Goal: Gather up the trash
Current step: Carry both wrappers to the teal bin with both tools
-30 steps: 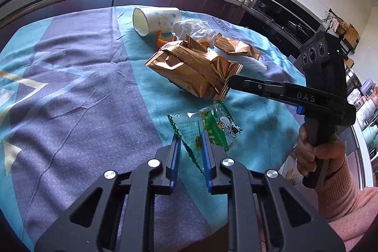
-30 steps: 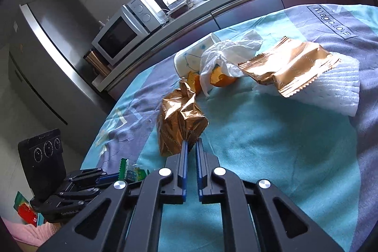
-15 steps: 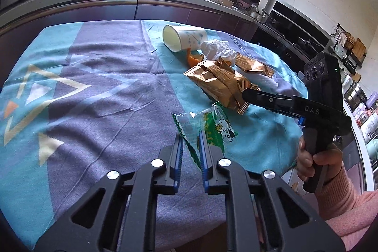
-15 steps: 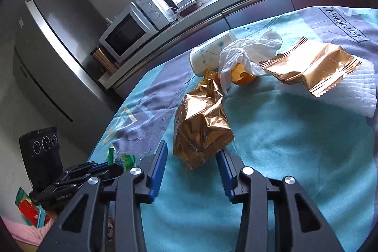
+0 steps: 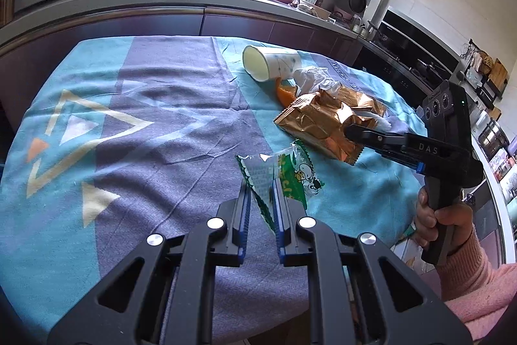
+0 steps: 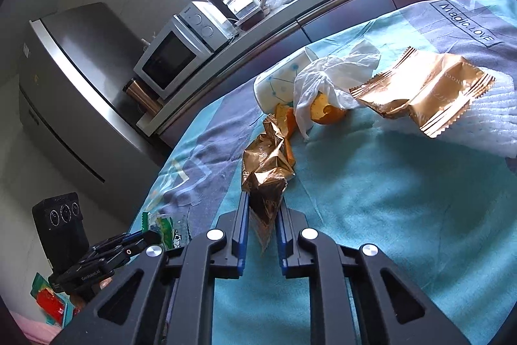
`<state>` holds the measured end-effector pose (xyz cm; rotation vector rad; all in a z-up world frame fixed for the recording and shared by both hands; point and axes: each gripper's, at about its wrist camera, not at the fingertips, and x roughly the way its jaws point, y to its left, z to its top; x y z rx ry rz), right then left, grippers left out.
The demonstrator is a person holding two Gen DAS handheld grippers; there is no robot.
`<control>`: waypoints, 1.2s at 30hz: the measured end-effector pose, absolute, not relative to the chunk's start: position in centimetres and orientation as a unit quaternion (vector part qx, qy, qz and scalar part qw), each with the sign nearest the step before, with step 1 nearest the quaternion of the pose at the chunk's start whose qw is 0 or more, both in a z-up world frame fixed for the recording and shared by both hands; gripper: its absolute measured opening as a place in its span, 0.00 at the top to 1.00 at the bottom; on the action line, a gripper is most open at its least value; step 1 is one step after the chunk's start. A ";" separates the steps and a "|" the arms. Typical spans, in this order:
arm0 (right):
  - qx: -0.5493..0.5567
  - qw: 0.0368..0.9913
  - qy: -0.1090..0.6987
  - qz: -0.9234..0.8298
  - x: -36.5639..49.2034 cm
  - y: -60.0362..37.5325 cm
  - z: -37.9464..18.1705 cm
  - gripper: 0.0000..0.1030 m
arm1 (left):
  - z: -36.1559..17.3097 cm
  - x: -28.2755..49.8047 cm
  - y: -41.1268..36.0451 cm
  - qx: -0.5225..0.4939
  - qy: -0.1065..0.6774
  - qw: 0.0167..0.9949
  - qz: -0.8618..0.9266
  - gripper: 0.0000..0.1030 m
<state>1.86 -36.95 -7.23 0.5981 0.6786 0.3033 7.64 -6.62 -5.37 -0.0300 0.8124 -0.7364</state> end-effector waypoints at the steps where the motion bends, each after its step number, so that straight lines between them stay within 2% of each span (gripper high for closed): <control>1: 0.283 0.891 0.324 0.148 1.7 -36.7 -6.8 0.92 | -5.3 7.7 -6.3 -0.015 0.385 0.855 -0.348 0.87; 18: 0.220 0.882 0.307 0.283 3.6 -27.4 -2.4 0.94 | -2.1 6.2 3.5 -0.057 0.334 0.904 -0.261 0.87; 36: 0.150 0.813 0.354 0.436 12.0 -11.0 -1.2 0.94 | -1.6 6.1 18.1 -0.109 0.311 0.940 -0.086 0.87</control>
